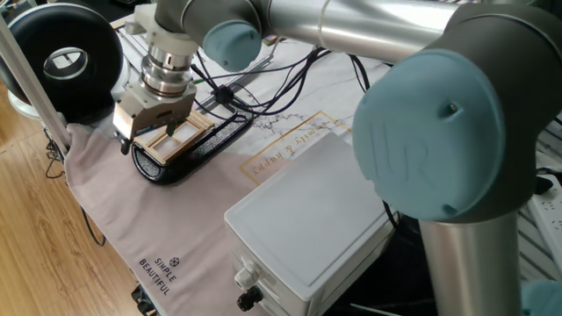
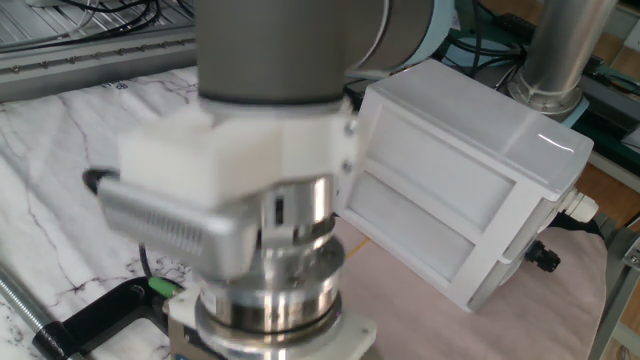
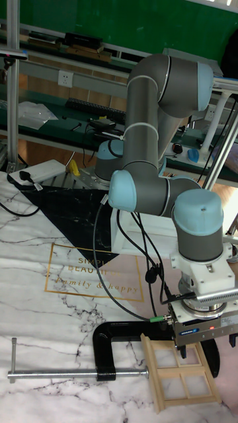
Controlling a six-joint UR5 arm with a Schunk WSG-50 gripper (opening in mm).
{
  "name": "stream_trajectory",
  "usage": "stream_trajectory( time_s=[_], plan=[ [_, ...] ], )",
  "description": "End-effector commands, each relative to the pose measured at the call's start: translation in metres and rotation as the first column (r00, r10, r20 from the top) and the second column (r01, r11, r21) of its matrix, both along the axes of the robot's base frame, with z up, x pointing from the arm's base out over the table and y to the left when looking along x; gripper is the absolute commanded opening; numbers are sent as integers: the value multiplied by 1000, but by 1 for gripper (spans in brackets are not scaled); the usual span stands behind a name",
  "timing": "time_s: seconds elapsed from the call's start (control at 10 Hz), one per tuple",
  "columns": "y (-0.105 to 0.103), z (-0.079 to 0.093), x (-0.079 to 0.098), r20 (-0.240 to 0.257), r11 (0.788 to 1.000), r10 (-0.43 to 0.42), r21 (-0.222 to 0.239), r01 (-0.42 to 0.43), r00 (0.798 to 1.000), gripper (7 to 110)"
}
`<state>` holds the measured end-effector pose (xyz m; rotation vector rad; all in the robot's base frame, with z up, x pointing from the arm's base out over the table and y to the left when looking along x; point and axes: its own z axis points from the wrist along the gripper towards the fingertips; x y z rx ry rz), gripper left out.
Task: Open a sliding window
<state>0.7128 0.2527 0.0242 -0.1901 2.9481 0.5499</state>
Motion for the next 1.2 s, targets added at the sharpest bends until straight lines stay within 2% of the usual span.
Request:
stream_trajectory(
  time_s=[0.0,0.3,0.6,0.9,1.1],
  plan=[
    [4,-13,-2,-27,999,-23,24,24,999,66],
    [4,-14,-3,-37,999,-32,25,33,999,66],
    [2,-4,-5,-50,999,-40,15,41,998,66],
    [-9,-10,3,-31,1000,-19,-7,19,999,66],
    [-6,-8,6,-24,1000,-8,16,8,1000,66]
  ],
)
